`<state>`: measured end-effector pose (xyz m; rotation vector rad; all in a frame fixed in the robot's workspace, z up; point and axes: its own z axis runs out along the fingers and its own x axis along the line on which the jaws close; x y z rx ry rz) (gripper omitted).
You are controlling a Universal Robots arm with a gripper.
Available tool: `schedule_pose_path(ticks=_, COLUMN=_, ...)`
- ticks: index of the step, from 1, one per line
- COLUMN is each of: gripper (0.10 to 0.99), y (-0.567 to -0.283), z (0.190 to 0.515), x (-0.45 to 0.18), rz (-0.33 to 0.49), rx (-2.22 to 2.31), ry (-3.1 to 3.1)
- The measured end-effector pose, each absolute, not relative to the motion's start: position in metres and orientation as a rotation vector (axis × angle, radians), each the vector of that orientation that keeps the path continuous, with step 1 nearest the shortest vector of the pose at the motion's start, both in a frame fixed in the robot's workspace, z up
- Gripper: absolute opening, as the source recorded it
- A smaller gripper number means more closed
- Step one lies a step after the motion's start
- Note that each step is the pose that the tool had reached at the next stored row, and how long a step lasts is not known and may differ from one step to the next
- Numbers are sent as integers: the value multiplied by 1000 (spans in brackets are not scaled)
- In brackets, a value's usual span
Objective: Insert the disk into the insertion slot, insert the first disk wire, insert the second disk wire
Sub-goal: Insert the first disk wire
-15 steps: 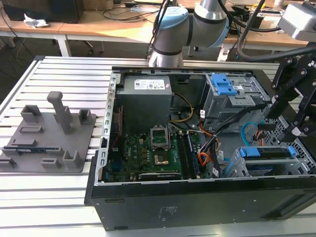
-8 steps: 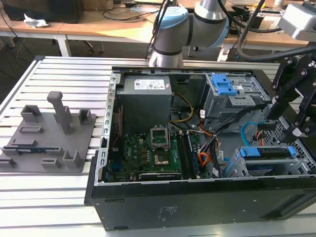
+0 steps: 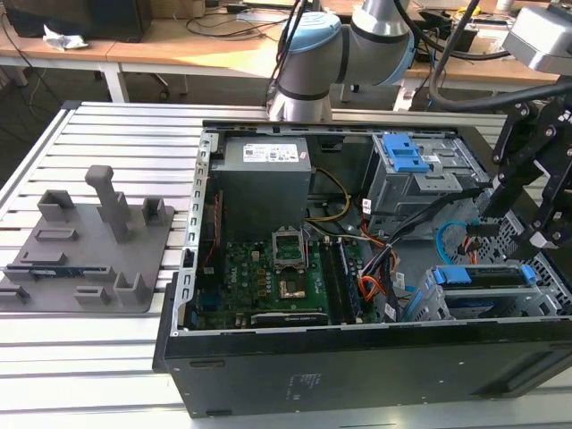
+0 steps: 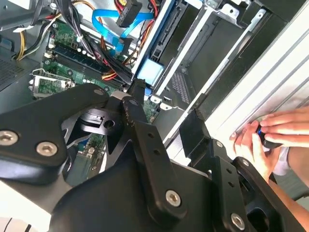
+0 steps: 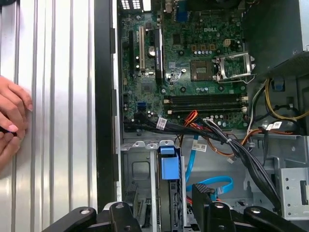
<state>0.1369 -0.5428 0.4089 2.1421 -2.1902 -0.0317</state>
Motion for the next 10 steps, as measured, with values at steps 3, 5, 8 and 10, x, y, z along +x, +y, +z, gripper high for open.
schedule_pose_path(ticks=3, gripper=561, y=-543, z=408, x=137, rz=49, rx=2146, ry=-2257)
schedule_pose_path(ticks=5, gripper=561, y=-543, z=406, x=137, rz=56, rx=2101, ry=-2299)
schedule_pose_path(ticks=8, gripper=561, y=-532, z=404, x=137, rz=94, rx=2079, ry=-2289)
schedule_pose_path(ticks=10, gripper=561, y=-517, z=402, x=137, rz=146, rx=2057, ry=-2263)
